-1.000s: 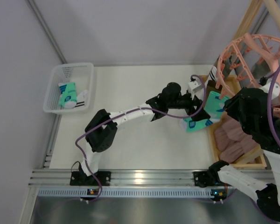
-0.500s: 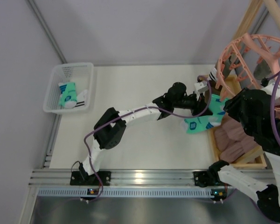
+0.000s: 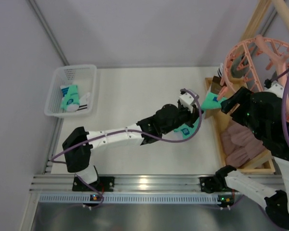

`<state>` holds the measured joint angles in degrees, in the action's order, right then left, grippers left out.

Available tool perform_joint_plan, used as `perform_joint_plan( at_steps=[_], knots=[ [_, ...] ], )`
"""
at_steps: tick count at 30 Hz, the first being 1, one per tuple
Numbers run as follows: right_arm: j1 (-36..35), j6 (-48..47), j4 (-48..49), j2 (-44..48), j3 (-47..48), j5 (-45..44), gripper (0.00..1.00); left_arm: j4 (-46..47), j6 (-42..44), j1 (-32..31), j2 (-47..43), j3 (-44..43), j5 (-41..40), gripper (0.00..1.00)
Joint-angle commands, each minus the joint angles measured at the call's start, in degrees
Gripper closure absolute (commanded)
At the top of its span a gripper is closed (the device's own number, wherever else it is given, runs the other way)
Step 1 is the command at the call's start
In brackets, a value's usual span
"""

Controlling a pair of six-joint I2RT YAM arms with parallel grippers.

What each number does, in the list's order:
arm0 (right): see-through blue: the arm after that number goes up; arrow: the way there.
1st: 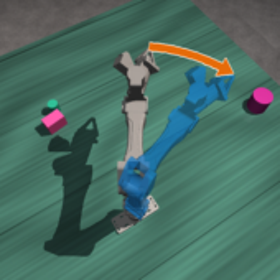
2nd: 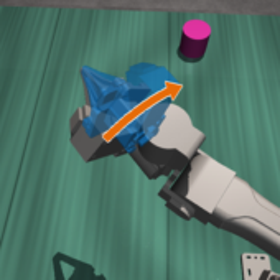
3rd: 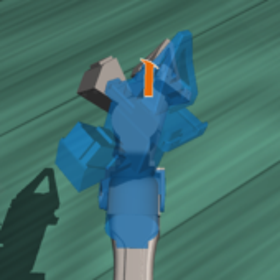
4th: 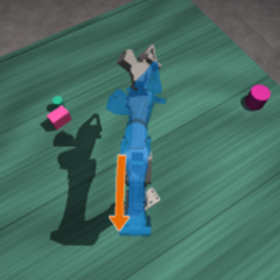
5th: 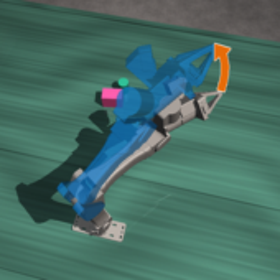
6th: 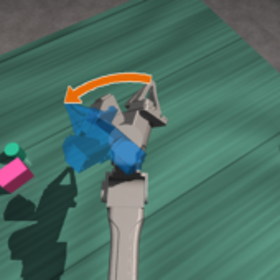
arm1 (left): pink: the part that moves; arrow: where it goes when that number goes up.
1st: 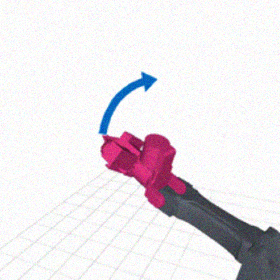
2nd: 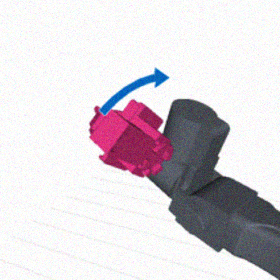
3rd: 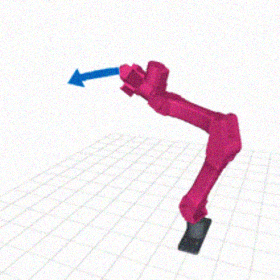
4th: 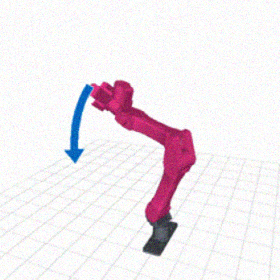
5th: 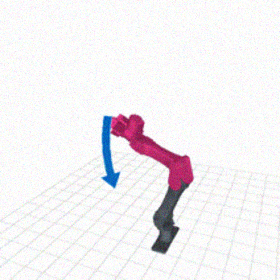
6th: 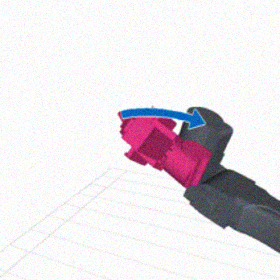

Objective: Remove the socks clipped to the hanger

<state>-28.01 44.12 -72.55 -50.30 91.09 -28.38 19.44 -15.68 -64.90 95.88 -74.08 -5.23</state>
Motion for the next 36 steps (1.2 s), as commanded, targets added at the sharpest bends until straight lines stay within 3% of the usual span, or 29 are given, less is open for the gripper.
perform_joint_plan(
  at_steps=[1, 6, 10, 13, 25, 36],
  knots=[
    [-0.3, 0.6, 3.4, -1.9, 2.9, 5.5, 0.27, -2.6, 11.3, -6.1, -0.1, -2.7, -21.6, 1.0],
    [-0.3, 0.7, 4.1, -2.7, 4.4, 10.1, 0.27, -3.1, 20.1, -11.7, 3.9, -5.4, -40.2, 1.0],
    [-0.3, 1.1, 4.4, -2.1, 5.1, 12.0, 0.28, -3.0, 28.3, -14.5, 8.6, -8.4, -51.2, 1.0],
    [-0.3, 1.2, 4.3, -1.9, 5.8, 11.2, 0.3, -2.9, 29.5, -15.3, 9.7, -9.1, -56.4, 1.0],
    [-0.3, 5.4, 0.9, -6.9, 8.3, 0.6, 0.38, -2.7, 32.2, -15.3, 17.1, -16.1, -68.9, 1.0],
    [-0.3, 6.6, 4.4, -10.3, 7.2, -2.5, 0.42, -2.7, 33.1, -15.4, 20.5, -19.3, -72.2, 1.0]
  ],
)
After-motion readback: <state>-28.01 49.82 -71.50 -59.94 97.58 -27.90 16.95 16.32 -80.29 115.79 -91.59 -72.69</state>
